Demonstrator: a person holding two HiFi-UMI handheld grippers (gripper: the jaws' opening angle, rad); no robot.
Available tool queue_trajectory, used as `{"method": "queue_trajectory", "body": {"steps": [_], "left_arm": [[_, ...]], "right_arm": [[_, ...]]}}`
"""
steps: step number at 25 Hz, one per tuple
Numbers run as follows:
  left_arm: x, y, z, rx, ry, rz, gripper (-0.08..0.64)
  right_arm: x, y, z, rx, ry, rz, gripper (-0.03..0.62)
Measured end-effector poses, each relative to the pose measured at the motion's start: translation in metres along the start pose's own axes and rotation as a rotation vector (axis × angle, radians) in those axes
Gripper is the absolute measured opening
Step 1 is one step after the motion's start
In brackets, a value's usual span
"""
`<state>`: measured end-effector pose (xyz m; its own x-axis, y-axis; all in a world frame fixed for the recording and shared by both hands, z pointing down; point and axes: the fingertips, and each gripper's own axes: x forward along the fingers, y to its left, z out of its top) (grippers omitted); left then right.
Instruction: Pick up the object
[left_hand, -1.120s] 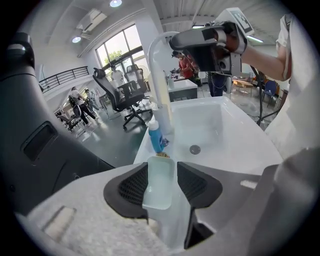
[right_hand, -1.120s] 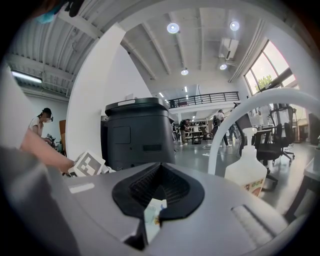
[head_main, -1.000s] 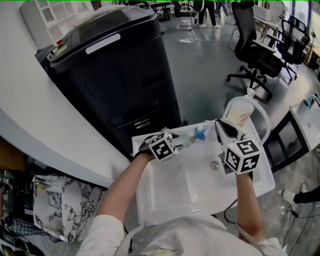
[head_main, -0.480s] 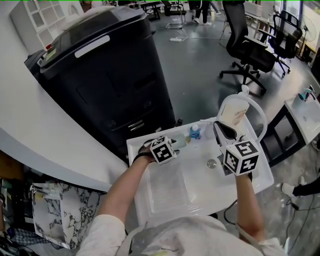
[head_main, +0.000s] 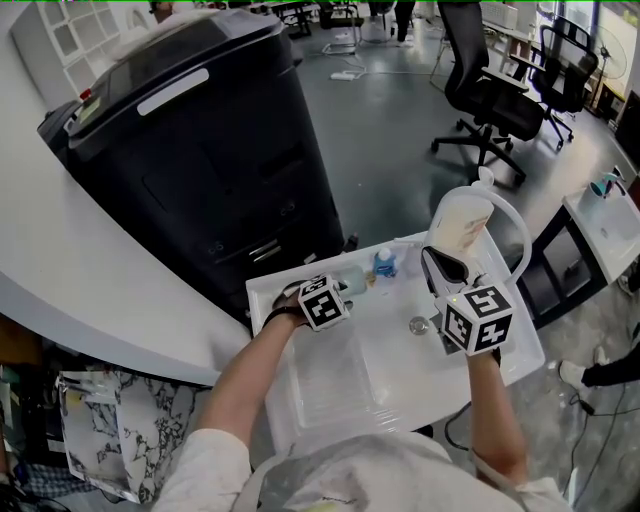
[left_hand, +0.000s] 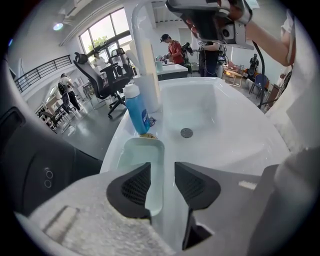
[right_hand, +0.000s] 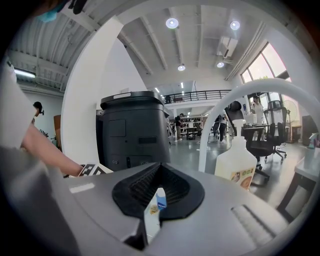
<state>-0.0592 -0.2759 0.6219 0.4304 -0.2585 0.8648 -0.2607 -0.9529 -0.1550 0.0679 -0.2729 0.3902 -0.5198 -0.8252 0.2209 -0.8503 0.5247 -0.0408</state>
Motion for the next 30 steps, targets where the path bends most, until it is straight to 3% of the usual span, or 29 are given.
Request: {"method": "queue_trajectory", "body": {"steps": [9,30], "left_arm": [[0.012,-0.002,-0.006,0.018,0.037,-0.02,0.158],[0.02,-0.002,-0.01,0.051,0.072,-0.014,0.051]], "right_arm": [[-0.001,-0.002,-0.008,0.001,0.017,-0.008,0.003],[-0.001,-0.005,-0.018,0.008,0.039,-0.016,0.003]]}}
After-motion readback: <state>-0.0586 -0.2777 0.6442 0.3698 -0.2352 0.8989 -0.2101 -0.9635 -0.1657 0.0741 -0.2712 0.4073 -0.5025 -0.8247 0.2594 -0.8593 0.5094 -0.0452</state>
